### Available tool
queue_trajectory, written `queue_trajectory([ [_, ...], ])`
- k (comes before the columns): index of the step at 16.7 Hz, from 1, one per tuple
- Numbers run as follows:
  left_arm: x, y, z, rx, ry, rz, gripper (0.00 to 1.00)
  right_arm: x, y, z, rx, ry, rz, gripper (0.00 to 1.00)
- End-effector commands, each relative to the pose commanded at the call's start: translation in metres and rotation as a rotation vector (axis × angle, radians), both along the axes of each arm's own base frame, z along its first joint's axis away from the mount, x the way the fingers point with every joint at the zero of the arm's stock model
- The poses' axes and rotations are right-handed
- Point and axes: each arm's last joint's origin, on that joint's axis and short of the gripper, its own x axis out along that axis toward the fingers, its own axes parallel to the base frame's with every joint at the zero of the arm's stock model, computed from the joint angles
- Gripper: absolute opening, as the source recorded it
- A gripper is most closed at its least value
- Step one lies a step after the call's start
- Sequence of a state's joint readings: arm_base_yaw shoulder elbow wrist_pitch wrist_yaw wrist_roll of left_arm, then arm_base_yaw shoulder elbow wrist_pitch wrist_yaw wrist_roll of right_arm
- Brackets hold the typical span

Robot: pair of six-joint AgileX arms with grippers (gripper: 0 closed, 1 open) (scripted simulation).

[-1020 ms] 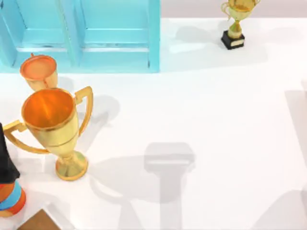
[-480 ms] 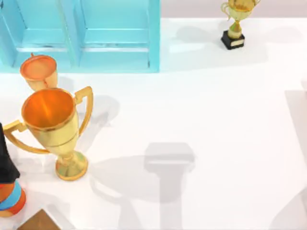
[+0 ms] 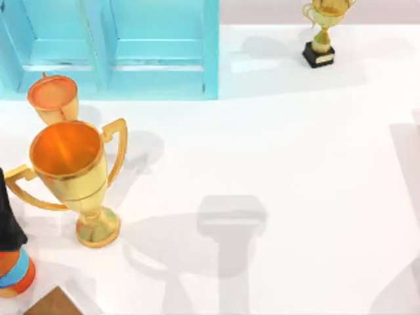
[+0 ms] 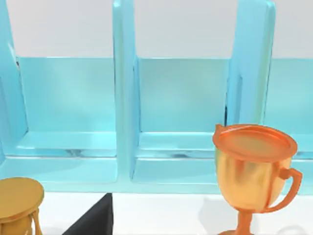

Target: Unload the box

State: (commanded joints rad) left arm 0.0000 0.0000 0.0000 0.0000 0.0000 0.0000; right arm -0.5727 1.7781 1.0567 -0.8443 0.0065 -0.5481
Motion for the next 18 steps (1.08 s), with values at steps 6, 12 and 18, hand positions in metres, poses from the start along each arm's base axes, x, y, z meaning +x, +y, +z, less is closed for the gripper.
queue_trajectory([
  [6, 0.000, 0.000, 0.000, 0.000, 0.000, 0.000, 1.00, 0.000, 0.000, 0.000, 0.000, 0.000, 0.000, 0.00],
  [12, 0.000, 0.000, 0.000, 0.000, 0.000, 0.000, 1.00, 0.000, 0.000, 0.000, 0.000, 0.000, 0.000, 0.00],
  [18, 0.000, 0.000, 0.000, 0.000, 0.000, 0.000, 1.00, 0.006, -0.004, 0.029, -0.002, -0.003, 0.001, 0.00],
])
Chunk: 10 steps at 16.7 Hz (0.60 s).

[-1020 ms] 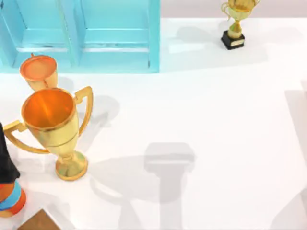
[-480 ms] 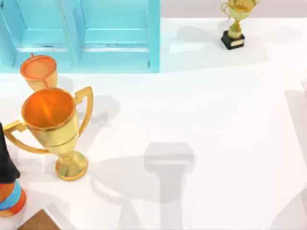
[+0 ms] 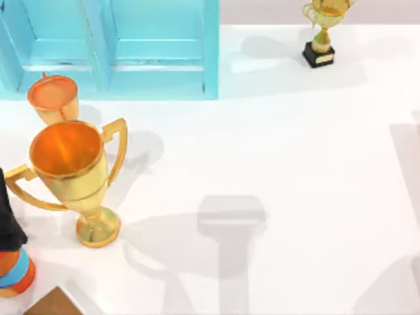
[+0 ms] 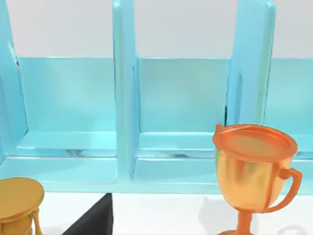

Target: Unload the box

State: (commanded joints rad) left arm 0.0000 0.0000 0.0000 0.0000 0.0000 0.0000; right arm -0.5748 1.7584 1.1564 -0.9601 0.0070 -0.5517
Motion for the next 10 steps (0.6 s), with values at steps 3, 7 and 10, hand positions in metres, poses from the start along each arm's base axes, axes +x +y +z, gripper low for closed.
queue_trajectory([
  [3, 0.000, 0.000, 0.000, 0.000, 0.000, 0.000, 1.00, 0.001, -0.001, 0.038, 0.007, 0.012, -0.001, 0.00],
  [7, 0.000, 0.000, 0.000, 0.000, 0.000, 0.000, 1.00, -0.004, 0.003, 0.089, 0.005, 0.008, -0.002, 0.00],
  [10, 0.000, 0.000, 0.000, 0.000, 0.000, 0.000, 1.00, -0.006, 0.004, 0.102, 0.001, 0.001, -0.002, 0.00],
])
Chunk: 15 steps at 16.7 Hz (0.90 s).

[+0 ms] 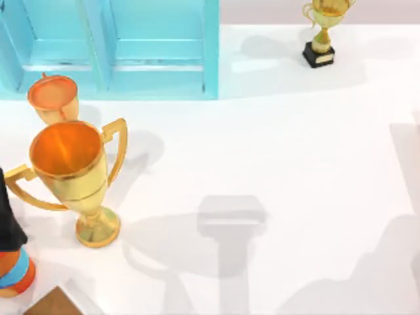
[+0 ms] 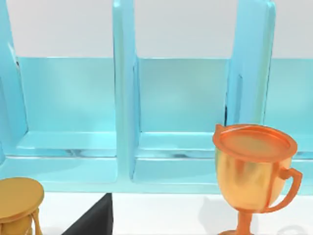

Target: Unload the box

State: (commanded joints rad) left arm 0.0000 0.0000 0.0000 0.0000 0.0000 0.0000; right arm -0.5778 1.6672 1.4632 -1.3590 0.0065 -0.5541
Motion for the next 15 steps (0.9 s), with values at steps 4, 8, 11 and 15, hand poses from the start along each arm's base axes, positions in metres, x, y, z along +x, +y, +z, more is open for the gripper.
queue_trajectory([
  [4, 0.000, 0.000, 0.000, 0.000, 0.000, 0.000, 1.00, 0.002, 0.001, -0.002, 0.003, 0.004, 0.001, 0.00],
  [8, 0.000, 0.000, 0.000, 0.000, 0.000, 0.000, 1.00, 0.039, 0.020, -0.006, 0.000, 0.010, 0.004, 0.00],
  [11, 0.000, 0.000, 0.000, 0.000, 0.000, 0.000, 1.00, 0.092, 0.067, -0.016, -0.005, 0.014, 0.016, 0.00],
  [15, 0.000, 0.000, 0.000, 0.000, 0.000, 0.000, 1.00, 0.153, 0.167, -0.038, -0.008, 0.006, 0.043, 0.00],
])
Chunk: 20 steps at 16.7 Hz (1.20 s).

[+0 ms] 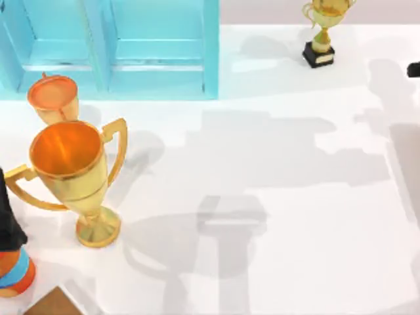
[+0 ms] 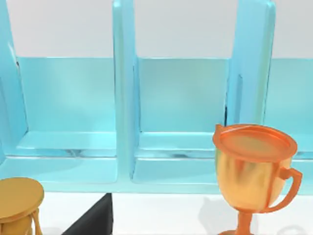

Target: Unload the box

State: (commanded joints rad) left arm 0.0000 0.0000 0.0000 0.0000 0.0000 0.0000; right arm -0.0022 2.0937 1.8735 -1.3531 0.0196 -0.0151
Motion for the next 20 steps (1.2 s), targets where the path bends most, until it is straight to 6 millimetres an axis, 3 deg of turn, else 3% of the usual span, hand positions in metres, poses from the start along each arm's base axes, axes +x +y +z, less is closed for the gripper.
queue_trajectory([
  [3, 0.000, 0.000, 0.000, 0.000, 0.000, 0.000, 1.00, 0.024, 0.069, -0.023, 0.005, -0.003, 0.002, 0.00],
  [6, 0.000, 0.000, 0.000, 0.000, 0.000, 0.000, 1.00, 0.037, 0.108, -0.042, 0.013, -0.006, -0.017, 0.00],
  [8, 0.000, 0.000, 0.000, 0.000, 0.000, 0.000, 1.00, 0.042, 0.117, -0.050, 0.017, -0.005, -0.035, 0.00],
  [14, 0.000, 0.000, 0.000, 0.000, 0.000, 0.000, 1.00, 0.043, 0.115, -0.053, 0.018, -0.002, -0.047, 0.00],
  [20, 0.000, 0.000, 0.000, 0.000, 0.000, 0.000, 1.00, 0.044, 0.117, -0.092, 0.020, -0.011, -0.043, 0.00],
])
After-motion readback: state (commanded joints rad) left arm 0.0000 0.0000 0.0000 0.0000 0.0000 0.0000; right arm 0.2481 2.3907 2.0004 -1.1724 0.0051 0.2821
